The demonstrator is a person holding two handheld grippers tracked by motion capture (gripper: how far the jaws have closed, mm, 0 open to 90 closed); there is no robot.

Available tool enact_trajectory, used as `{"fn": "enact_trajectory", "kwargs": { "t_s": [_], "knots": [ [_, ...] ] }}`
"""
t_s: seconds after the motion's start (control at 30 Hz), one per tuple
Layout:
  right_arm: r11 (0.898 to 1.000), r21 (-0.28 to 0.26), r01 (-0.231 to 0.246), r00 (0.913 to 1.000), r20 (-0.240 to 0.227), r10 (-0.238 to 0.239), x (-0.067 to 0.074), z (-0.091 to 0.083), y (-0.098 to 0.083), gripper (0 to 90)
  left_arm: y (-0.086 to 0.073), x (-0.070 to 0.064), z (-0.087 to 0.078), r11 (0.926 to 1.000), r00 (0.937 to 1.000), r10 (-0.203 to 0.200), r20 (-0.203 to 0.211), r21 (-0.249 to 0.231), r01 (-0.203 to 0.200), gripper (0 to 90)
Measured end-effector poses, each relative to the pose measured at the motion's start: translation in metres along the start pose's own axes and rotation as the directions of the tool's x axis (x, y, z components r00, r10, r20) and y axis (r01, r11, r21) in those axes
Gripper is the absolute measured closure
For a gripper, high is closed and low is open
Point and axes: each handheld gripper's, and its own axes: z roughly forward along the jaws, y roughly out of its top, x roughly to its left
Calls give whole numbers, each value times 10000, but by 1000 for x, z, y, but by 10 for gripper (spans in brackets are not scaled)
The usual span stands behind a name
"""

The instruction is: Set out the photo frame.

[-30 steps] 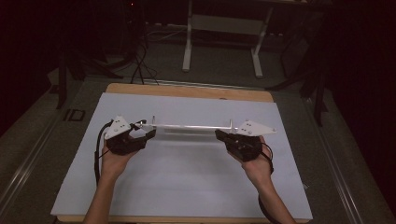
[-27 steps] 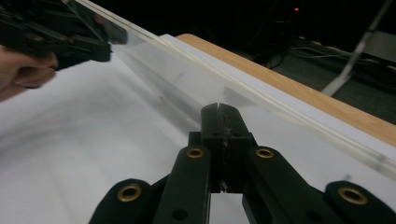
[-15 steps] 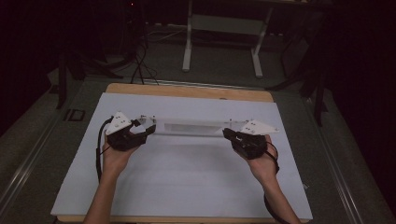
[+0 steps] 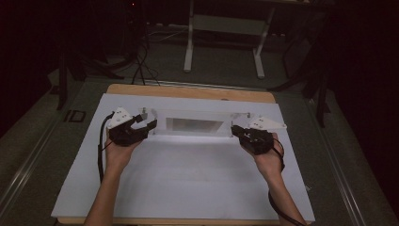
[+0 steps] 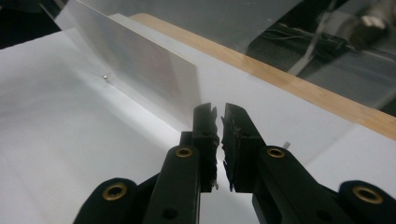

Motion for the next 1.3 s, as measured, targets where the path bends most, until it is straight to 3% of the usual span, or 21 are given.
{"fn": "enact_trajectory", "kwargs": {
  "t_s": [0.17,0.6,0.77,0.8,1.0,1.3],
  "knots": [
    [9984,257,507,9966,634,-523,-5,3,-3,763,3,2,3,10000,10000,-63,-57,31,63,492],
    [9996,238,-161,9977,656,145,-33,3,-9,645,8,6,9,9998,9996,-156,-238,123,159,504],
    [9989,247,-391,9952,905,367,-38,5,-13,603,10,8,11,9996,9995,-228,-240,176,232,505],
    [9986,269,-447,9947,942,420,-40,7,-13,557,10,8,11,9996,9994,-235,-245,165,239,505],
    [9997,84,-249,9983,523,245,-47,23,-13,461,12,10,14,9993,9989,-319,-355,170,325,506],
    [9990,-14,-450,9986,275,450,-53,42,-16,475,13,12,17,9978,9976,-621,-304,205,627,497]
  ]
}}
